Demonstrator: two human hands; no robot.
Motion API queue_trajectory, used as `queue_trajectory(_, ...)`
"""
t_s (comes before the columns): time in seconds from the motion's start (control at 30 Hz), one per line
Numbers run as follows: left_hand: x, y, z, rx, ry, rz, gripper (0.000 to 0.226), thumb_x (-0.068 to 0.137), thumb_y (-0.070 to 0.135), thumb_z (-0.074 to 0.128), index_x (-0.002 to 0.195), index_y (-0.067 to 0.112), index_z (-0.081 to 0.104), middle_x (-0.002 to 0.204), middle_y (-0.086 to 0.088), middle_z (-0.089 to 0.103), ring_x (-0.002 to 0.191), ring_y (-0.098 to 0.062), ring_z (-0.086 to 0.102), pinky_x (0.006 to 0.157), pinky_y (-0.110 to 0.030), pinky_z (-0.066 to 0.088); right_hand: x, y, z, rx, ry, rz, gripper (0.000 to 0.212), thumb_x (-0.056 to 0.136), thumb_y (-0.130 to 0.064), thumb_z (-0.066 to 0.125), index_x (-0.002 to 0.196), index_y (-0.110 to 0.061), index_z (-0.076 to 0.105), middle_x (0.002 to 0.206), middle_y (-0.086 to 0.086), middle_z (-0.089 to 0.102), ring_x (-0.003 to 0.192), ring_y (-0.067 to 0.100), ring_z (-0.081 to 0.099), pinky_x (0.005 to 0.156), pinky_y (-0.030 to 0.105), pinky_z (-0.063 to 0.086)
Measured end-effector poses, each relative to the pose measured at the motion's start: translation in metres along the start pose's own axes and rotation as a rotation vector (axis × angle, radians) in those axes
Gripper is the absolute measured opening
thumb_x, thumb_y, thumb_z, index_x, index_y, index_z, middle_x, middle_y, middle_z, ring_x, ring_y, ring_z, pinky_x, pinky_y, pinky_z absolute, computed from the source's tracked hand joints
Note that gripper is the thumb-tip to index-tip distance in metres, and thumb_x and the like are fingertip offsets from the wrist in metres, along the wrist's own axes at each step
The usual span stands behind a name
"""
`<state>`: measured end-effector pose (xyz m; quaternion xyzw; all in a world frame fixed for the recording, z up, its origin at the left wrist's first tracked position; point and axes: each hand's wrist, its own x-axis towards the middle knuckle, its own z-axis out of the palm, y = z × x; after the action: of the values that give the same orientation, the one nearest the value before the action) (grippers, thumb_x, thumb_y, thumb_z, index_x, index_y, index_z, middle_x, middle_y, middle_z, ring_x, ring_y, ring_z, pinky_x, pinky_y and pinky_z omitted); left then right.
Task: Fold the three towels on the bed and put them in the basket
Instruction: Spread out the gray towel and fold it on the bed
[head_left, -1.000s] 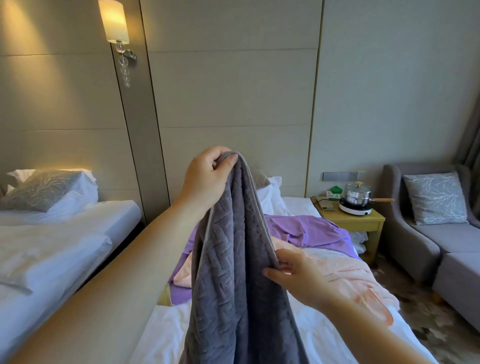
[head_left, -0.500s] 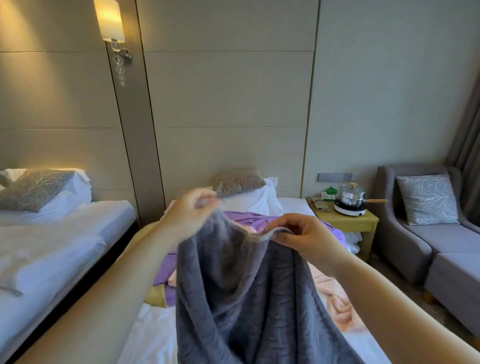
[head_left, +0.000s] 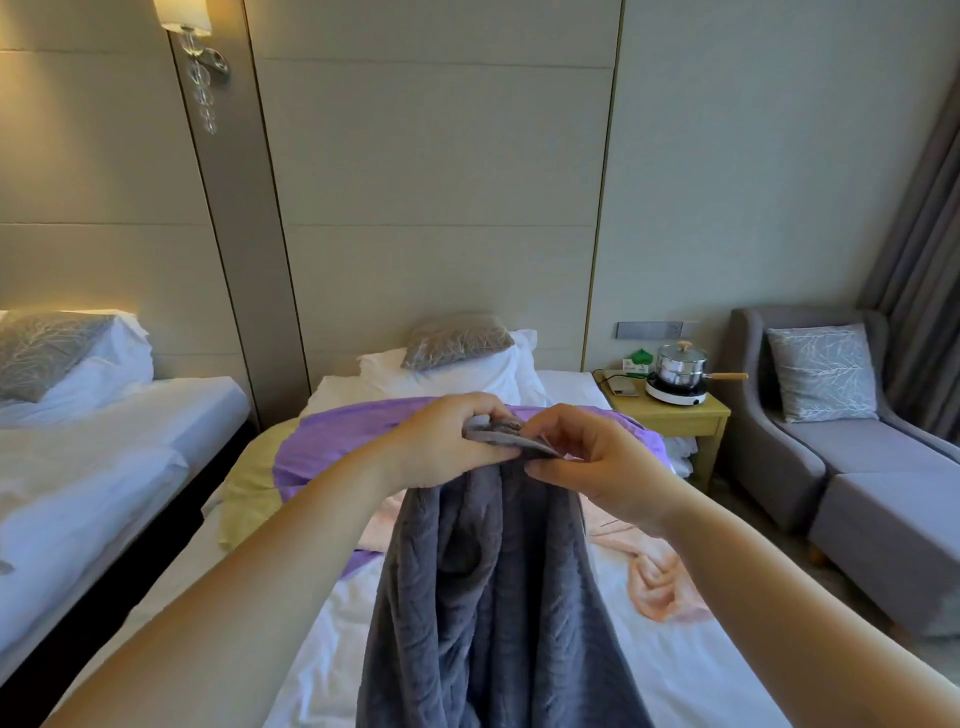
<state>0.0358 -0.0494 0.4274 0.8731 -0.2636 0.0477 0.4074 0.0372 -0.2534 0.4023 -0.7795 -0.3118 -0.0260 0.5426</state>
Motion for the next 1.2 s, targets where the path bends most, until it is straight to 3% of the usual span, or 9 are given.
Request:
queue_trajectory(0.1,0.002,0.003,-0.011,-0.023,0.162,0.056,0.008,0.085,0.017,0.069,0.092,0.014,0.064,0.084,0.011,0.063,0.078,0.007,0.056,0.073,-0.005,0.038,-0.006,0.015,0.002,-0.151,0.034,0.025,0.025,0.080,-0.008,0.068,0.080,-0.034,0.067,0.084,-0.011,0.066,0.079,0.005,0.061,0.081,0.027,0.050)
queue_trajectory(0.2,0.005,0.005,-0.024,-0.088,0.240,0.049,0.009,0.087,0.016,0.067,0.090,0.023,0.062,0.081,0.012,0.063,0.079,0.005,0.057,0.075,-0.009,0.040,-0.010,0.025,0.010,-0.316,0.012,-0.009,0.023,0.086,-0.014,0.063,0.085,-0.037,0.065,0.098,-0.013,0.059,0.088,0.001,0.058,0.082,0.017,0.047)
queue_trajectory(0.27,0.006,0.005,-0.030,-0.110,0.254,0.063,0.015,0.088,0.015,0.065,0.089,0.028,0.060,0.084,0.011,0.063,0.083,-0.001,0.058,0.079,-0.015,0.042,-0.008,0.028,0.013,-0.400,0.016,-0.026,0.008,0.090,-0.025,0.059,0.091,-0.028,0.067,0.104,-0.015,0.055,0.094,0.004,0.056,0.086,0.021,0.047)
queue_trajectory(0.33,0.007,0.003,-0.033,-0.120,0.310,0.075,0.018,0.088,0.013,0.065,0.088,0.030,0.059,0.082,0.014,0.063,0.081,0.001,0.057,0.078,-0.013,0.041,-0.005,0.031,0.015,-0.490,0.020,-0.015,0.016,0.092,-0.030,0.056,0.092,-0.018,0.066,0.103,-0.013,0.054,0.094,0.009,0.055,0.085,0.026,0.047)
queue_trajectory(0.53,0.003,-0.007,-0.045,-0.178,0.528,0.033,0.021,0.087,0.008,0.064,0.085,0.028,0.061,0.080,0.012,0.062,0.074,0.004,0.055,0.071,-0.009,0.042,-0.006,0.043,0.011,-0.629,0.075,0.050,0.005,0.084,-0.012,0.061,0.085,-0.016,0.061,0.089,-0.005,0.055,0.082,0.017,0.055,0.077,0.030,0.046)
queue_trajectory(0.7,0.000,-0.015,-0.051,-0.216,0.620,-0.038,0.019,0.089,0.010,0.062,0.084,0.028,0.060,0.078,0.008,0.061,0.076,-0.008,0.055,0.073,-0.023,0.043,-0.008,0.055,0.008,-0.630,0.018,0.116,0.010,0.082,-0.012,0.062,0.089,-0.017,0.067,0.085,-0.015,0.053,0.082,0.011,0.055,0.067,0.006,0.035)
queue_trajectory(0.97,0.002,-0.024,-0.053,-0.249,0.674,-0.068,0.021,0.087,0.012,0.064,0.080,0.032,0.061,0.076,0.011,0.060,0.071,-0.002,0.055,0.071,-0.021,0.044,-0.003,0.057,0.010,-0.983,0.042,0.207,0.019,0.091,-0.032,0.049,0.090,-0.015,0.059,0.096,-0.003,0.049,0.075,0.019,0.051,0.067,0.031,0.043)
queue_trajectory(1.1,0.002,-0.032,-0.057,-0.199,0.718,-0.092,0.020,0.087,0.014,0.063,0.079,0.033,0.060,0.068,0.019,0.061,0.062,0.004,0.052,0.059,-0.009,0.041,-0.005,0.055,0.003,-0.662,0.209,0.113,0.012,0.089,-0.016,0.058,0.084,-0.012,0.068,0.089,-0.006,0.060,0.080,0.013,0.057,0.070,0.023,0.044)
queue_trajectory(1.2,-0.001,-0.049,-0.059,-0.050,0.781,-0.219,0.014,0.086,0.019,0.059,0.081,0.032,0.057,0.072,0.014,0.060,0.066,-0.006,0.053,0.058,-0.024,0.042,-0.006,0.046,-0.002,-0.366,0.360,0.119,0.012,0.088,-0.013,0.061,0.087,-0.021,0.069,0.081,-0.013,0.065,0.073,-0.005,0.056,0.064,0.008,0.041)
